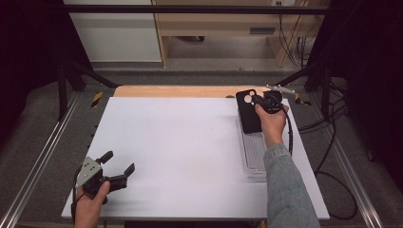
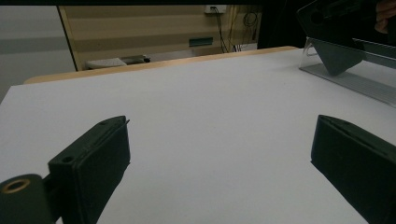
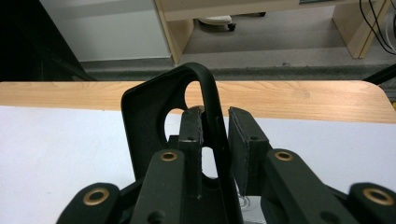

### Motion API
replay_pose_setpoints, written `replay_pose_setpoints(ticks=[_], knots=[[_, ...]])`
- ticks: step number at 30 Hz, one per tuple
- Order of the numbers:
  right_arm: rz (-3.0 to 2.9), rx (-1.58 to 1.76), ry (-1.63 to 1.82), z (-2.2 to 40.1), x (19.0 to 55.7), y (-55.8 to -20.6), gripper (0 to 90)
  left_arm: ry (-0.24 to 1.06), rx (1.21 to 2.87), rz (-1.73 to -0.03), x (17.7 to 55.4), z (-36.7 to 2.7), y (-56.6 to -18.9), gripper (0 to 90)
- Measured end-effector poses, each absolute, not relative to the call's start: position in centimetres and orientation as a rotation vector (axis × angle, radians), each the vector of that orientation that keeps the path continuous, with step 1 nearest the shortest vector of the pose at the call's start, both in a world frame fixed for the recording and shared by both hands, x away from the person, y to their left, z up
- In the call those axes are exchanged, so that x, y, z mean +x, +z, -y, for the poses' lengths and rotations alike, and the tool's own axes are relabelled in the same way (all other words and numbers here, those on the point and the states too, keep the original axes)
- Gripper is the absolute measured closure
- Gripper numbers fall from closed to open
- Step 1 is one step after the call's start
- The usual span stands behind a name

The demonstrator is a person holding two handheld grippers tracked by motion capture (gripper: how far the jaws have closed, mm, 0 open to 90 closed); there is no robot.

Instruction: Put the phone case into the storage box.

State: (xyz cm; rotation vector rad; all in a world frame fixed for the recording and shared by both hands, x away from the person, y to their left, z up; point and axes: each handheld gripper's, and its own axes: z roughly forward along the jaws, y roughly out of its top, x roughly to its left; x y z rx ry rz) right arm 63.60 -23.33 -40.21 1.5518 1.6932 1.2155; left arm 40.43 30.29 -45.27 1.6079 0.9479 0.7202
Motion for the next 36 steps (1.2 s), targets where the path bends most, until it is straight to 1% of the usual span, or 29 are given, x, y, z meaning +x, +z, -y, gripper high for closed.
replay_pose_setpoints(ticks=[10, 14, 16, 21, 28, 36], knots=[[-1.678, 1.562, 1.19, 23.5, 64.0, -40.5, 73.7, 0.723, 1.603, -0.945, 40.3, -30.3, -45.2, 4.8], [-1.654, 1.557, 1.184, 23.6, 64.0, -40.2, 65.4, 0.726, 1.595, -0.944, 40.3, -30.4, -45.1, 4.8], [-1.629, 1.567, 1.177, 23.7, 63.9, -40.0, 59.9, 0.728, 1.595, -0.942, 40.3, -30.3, -45.1, 4.8], [-1.613, 1.575, 1.189, 23.9, 63.5, -39.5, 56.0, 0.731, 1.586, -0.94, 40.3, -30.4, -45.0, 4.8], [-1.613, 1.55, 1.213, 23.9, 62.9, -38.6, 54.1, 0.739, 1.582, -0.941, 40.2, -30.5, -44.9, 4.8], [-1.631, 1.528, 1.225, 23.6, 62.3, -37.9, 49.8, 0.739, 1.578, -0.942, 40.3, -30.5, -45.0, 4.7]])
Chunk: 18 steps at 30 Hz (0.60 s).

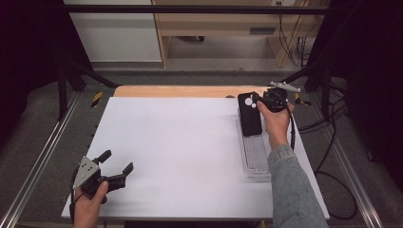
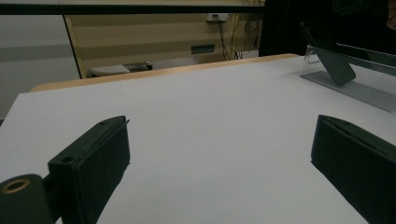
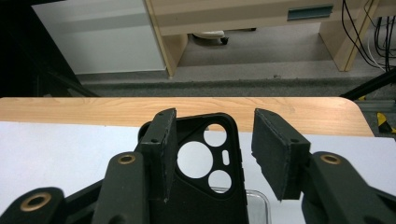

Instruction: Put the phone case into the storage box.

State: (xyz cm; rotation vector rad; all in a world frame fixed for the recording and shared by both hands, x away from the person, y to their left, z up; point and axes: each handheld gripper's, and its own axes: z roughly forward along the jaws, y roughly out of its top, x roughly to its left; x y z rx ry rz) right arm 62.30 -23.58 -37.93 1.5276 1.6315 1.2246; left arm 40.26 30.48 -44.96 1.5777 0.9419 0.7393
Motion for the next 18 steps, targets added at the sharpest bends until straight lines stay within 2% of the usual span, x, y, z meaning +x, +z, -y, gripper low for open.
replay_pose_setpoints(ticks=[18], knots=[[-1.665, 1.477, 1.238, 22.92, 61.68, -37.16, 40.9, 0.745, 1.573, -0.942, 40.28, -30.65, -44.92, 4.6]])
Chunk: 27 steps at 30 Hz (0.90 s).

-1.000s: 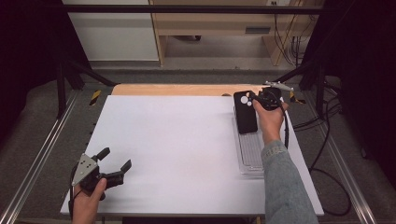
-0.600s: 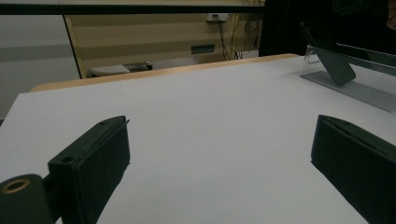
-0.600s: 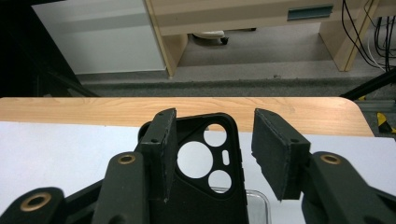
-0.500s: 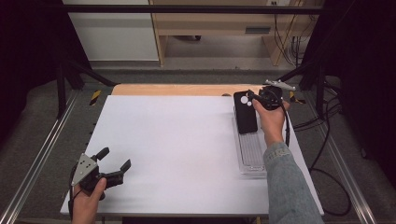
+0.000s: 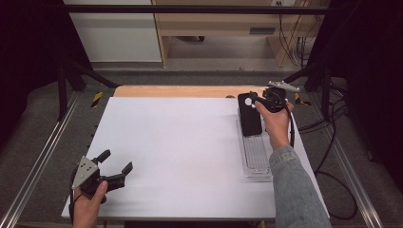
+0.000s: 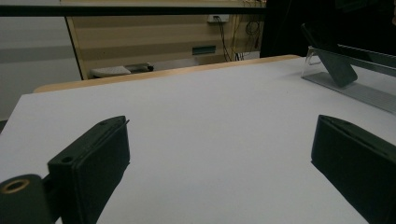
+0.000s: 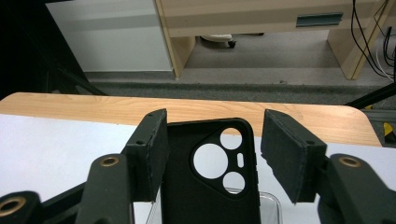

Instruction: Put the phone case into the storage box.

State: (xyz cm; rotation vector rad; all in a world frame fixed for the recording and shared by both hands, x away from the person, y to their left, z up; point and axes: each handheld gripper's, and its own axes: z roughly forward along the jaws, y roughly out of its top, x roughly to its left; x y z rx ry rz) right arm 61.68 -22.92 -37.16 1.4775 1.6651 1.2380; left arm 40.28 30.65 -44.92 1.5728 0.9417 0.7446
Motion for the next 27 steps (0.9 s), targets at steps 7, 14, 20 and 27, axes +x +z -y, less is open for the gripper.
replay_pose_setpoints(ticks=[7, 14, 20, 27], knots=[[-1.695, 1.457, 1.235, 22.5, 61.6, -36.4, 32.1, 0.745, 1.578, -0.942, 40.3, -30.7, -45.0, 4.6], [-1.704, 1.44, 1.246, 22.1, 61.3, -35.4, 25.9, 0.747, 1.577, -0.946, 40.3, -30.8, -45.0, 4.6], [-1.711, 1.419, 1.24, 21.7, 61.2, -34.6, 22.9, 0.75, 1.571, -0.947, 40.2, -30.9, -44.9, 4.6], [-1.706, 1.411, 1.242, 21.5, 61.2, -33.9, 20.8, 0.752, 1.572, -0.945, 40.2, -30.9, -44.9, 4.6]])
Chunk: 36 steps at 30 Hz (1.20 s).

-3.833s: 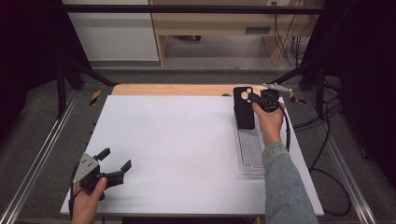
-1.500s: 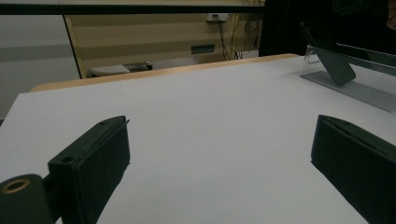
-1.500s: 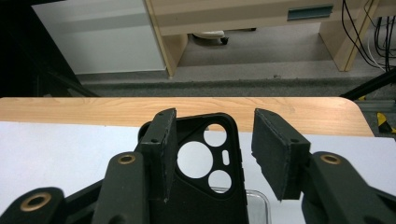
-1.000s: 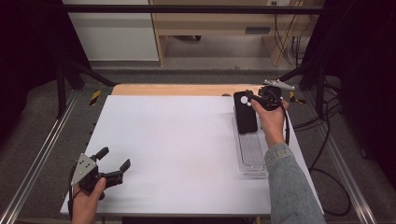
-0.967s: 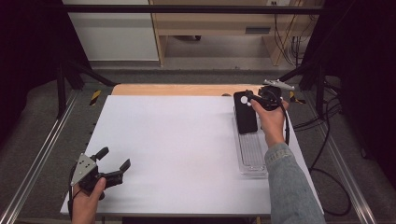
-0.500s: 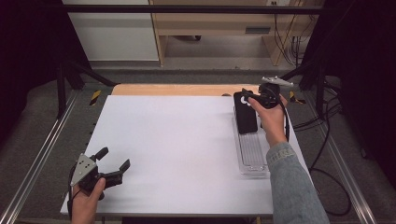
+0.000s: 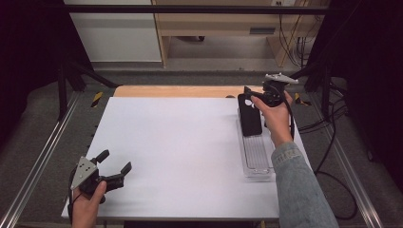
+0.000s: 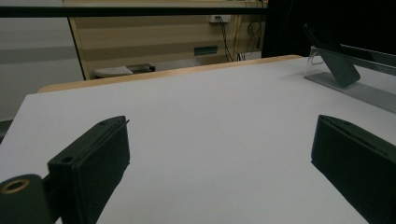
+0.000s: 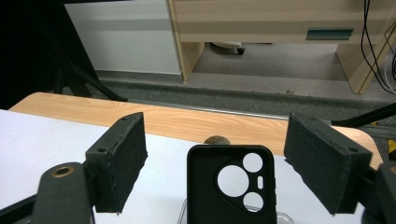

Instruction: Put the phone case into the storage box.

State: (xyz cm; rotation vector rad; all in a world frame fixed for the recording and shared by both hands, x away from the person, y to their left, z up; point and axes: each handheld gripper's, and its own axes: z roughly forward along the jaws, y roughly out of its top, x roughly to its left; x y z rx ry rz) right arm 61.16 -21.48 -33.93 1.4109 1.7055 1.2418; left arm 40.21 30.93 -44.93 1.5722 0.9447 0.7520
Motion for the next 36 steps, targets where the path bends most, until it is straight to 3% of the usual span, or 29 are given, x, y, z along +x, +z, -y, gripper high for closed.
replay_pose_setpoints(ticks=[16, 26, 36], knots=[[-1.696, 1.413, 1.255, 21.0, 61.3, -33.5, 14.2, 0.753, 1.571, -0.946, 40.3, -31.0, -45.0, 4.6], [-1.698, 1.408, 1.271, 20.6, 61.4, -33.4, 5.2, 0.745, 1.566, -0.944, 40.4, -31.0, -45.0, 4.5], [-1.641, 1.38, 1.313, 20.3, 61.4, -33.0, 4.6, 0.742, 1.56, -0.951, 40.4, -31.1, -45.0, 4.5]])
